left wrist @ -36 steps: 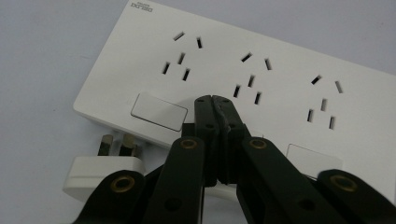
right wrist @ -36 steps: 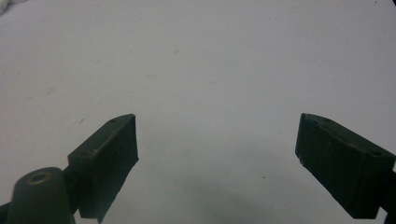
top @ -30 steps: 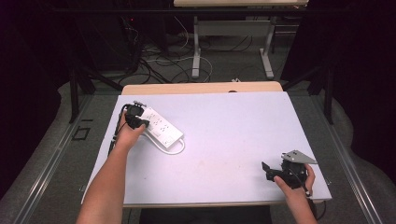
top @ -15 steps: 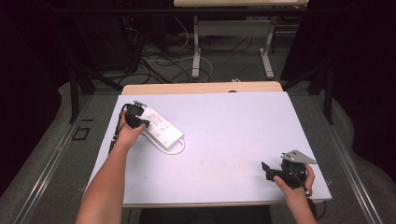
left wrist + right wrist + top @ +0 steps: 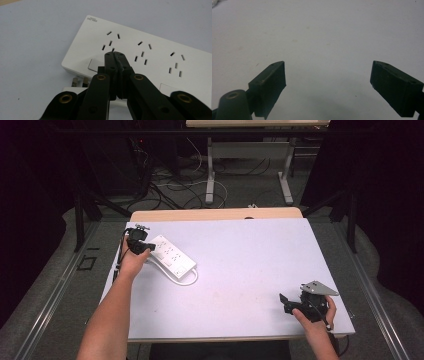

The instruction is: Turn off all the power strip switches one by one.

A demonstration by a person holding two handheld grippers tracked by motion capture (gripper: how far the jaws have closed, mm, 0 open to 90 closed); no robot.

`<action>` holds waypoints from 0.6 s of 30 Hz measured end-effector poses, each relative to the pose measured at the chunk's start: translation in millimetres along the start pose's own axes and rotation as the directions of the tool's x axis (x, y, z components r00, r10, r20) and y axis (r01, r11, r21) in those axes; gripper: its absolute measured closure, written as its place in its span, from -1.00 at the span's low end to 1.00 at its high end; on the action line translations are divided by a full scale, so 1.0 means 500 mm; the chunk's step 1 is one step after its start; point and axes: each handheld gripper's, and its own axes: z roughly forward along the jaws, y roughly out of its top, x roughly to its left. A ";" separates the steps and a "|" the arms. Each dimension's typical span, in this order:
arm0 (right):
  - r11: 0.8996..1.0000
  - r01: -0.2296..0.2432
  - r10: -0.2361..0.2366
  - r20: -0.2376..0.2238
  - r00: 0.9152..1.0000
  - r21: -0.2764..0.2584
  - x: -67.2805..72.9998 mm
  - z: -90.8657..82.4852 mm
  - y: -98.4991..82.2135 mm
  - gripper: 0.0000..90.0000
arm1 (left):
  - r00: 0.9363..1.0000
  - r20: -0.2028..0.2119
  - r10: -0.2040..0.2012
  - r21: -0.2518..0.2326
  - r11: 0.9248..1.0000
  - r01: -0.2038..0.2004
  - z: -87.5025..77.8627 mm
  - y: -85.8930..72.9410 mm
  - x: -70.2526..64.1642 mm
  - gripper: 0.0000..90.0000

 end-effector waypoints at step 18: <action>1.000 -0.002 0.002 0.009 1.000 -0.013 0.009 -0.004 0.002 -0.72 | 0.999 -0.035 -0.008 -0.002 1.000 0.008 0.002 0.028 0.022 0.99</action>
